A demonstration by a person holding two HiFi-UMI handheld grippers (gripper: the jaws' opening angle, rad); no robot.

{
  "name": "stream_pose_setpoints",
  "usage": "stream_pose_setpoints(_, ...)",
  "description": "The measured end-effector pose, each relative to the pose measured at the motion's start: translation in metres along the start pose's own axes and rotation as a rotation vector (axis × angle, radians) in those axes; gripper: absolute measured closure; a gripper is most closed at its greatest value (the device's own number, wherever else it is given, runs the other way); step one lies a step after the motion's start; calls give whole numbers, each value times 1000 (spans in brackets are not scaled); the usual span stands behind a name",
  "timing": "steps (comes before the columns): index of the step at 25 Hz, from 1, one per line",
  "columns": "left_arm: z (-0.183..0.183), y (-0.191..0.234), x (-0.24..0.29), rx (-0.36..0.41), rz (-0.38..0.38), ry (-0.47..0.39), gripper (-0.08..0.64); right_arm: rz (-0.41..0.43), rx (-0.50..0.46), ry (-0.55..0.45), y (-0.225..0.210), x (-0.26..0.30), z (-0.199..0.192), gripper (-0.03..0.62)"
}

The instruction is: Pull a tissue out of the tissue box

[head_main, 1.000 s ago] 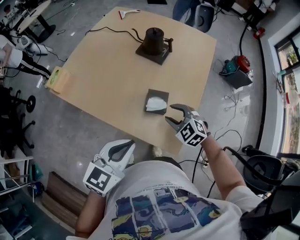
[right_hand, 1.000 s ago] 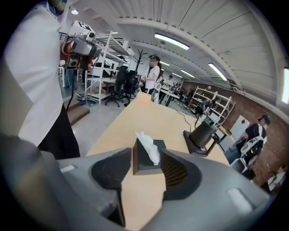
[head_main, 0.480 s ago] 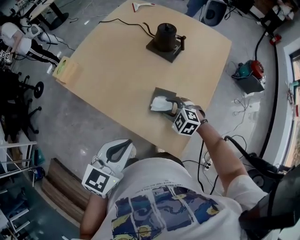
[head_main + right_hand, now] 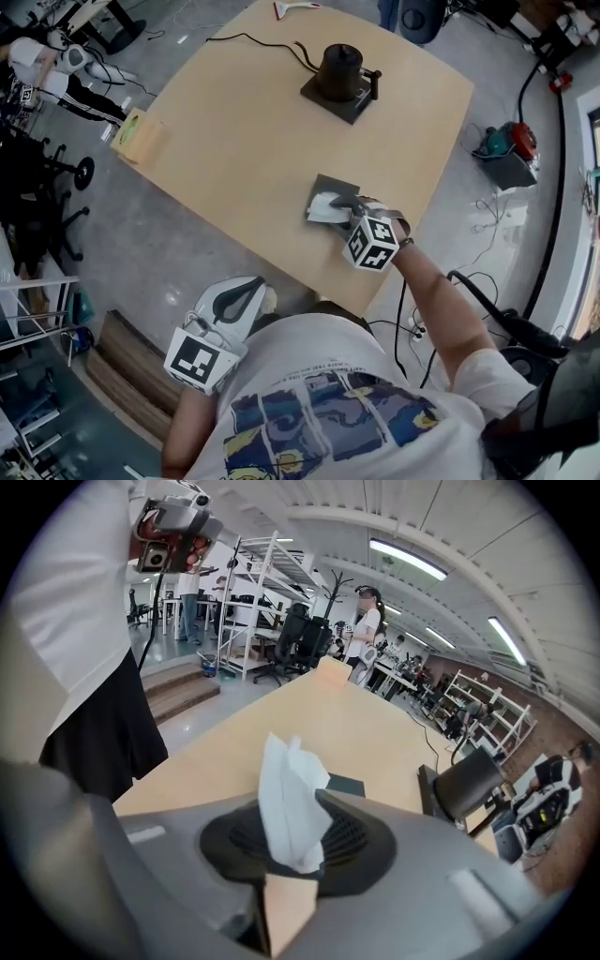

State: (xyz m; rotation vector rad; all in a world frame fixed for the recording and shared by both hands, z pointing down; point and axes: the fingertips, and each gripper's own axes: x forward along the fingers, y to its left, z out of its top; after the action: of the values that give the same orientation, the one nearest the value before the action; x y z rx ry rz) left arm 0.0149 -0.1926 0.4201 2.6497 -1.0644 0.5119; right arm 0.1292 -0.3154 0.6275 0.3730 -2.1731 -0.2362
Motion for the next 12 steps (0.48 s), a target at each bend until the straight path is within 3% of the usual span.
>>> stream_pose_setpoints(4, 1, 0, 2, 2, -7, 1, 554, -40, 24, -22, -6, -6, 3, 583)
stream_pose_setpoints(12, 4, -2, 2, 15, -31, -19, 554, -66, 97, -32, -11, -15, 4, 588)
